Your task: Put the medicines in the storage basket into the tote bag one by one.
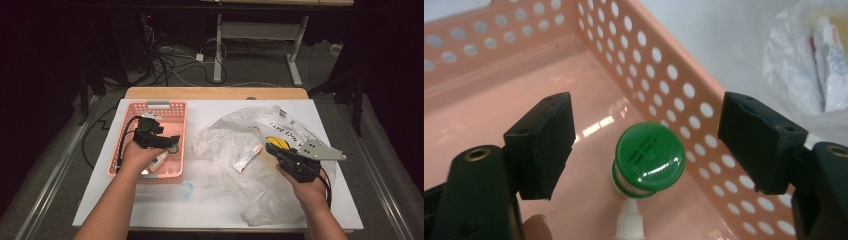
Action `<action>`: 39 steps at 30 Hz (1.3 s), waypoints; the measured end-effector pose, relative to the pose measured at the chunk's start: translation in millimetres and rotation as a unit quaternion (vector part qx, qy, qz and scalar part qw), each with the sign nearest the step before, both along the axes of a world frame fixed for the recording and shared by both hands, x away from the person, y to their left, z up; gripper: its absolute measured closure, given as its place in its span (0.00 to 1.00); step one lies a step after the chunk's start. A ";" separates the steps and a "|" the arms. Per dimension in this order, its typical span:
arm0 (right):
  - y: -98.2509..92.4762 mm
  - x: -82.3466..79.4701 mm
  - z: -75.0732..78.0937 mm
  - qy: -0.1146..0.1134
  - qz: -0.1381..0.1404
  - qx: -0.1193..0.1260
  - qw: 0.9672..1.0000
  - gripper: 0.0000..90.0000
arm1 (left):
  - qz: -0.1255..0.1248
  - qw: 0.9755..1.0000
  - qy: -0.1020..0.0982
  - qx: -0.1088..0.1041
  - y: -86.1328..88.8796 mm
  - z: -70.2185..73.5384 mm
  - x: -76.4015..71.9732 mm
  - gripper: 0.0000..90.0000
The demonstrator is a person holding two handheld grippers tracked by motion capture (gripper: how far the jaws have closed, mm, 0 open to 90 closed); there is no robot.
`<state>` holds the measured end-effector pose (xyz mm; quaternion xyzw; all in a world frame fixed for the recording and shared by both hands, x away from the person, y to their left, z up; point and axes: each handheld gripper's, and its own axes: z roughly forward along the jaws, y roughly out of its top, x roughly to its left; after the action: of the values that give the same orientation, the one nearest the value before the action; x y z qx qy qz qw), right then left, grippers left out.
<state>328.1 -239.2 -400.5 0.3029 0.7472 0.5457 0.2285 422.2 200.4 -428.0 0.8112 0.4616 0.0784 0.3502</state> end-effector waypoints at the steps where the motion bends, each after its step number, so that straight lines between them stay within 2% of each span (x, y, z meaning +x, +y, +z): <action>1: -0.1 0.4 -0.2 -0.001 0.001 0.000 1.000 1.00 | -0.002 1.000 0.004 0.004 -0.7 -0.9 0.0 0.26; 9: 0.6 0.2 -0.4 0.001 0.000 0.000 1.000 1.00 | -0.020 0.998 0.037 0.037 -7.9 -12.5 4.7 0.32; 18: 0.8 -0.1 -0.4 0.000 0.002 0.000 1.000 1.00 | -0.029 0.996 0.046 0.071 -15.0 -20.3 6.2 0.46; 29: 0.9 -0.3 -0.3 0.001 0.001 -0.001 1.000 1.00 | -0.032 0.995 0.050 0.079 -16.6 -22.9 7.7 0.53; 39: 0.3 -0.5 0.3 -0.002 0.001 -0.001 1.000 1.00 | -0.034 0.995 0.040 0.084 -17.9 -22.2 6.2 0.55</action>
<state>327.7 -238.9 -400.2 0.3010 0.7475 0.5459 0.2294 428.3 182.4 -450.2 0.8556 0.4394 0.0725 0.2641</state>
